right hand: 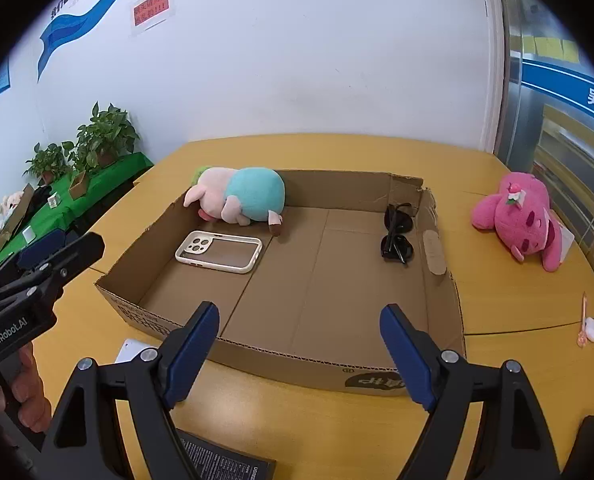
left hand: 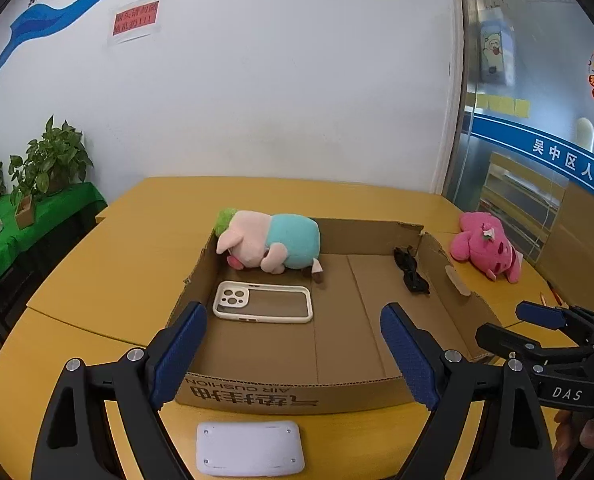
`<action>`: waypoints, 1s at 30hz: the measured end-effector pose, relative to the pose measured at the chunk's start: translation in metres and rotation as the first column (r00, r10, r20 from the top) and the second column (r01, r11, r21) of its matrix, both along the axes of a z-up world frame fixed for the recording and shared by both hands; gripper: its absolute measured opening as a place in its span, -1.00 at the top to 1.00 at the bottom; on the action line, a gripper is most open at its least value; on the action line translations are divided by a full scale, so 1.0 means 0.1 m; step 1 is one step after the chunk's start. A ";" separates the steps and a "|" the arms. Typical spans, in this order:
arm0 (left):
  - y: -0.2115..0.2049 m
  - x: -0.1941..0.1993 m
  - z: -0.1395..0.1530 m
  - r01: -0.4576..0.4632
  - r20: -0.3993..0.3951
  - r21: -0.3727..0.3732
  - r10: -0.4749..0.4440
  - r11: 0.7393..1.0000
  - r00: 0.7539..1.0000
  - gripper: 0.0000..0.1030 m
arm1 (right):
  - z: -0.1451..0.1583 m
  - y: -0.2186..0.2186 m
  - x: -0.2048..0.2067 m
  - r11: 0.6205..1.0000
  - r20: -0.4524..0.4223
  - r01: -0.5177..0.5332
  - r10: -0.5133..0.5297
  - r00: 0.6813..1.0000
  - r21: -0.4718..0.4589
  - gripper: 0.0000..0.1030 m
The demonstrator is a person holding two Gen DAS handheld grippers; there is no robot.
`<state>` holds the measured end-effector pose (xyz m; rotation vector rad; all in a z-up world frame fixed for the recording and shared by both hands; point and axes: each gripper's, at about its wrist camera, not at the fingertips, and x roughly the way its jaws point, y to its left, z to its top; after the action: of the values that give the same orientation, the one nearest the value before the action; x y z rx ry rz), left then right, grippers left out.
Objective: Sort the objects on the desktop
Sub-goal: 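Raise the open left gripper out of the box, then close the left gripper on the black charger box on the table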
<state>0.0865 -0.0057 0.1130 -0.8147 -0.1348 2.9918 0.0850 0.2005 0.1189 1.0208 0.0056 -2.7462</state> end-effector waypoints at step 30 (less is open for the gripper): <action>0.29 0.35 -1.20 0.297 0.458 0.092 -0.305 0.950 0.835 -0.78 | -1.30 0.09 0.76 0.911 0.425 -0.285 0.393 0.815 -0.297 -0.61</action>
<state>0.1218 0.0229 -0.0071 -1.3990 -0.0383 2.4452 0.1611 0.2091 -0.0108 1.4411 -0.1720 -2.0600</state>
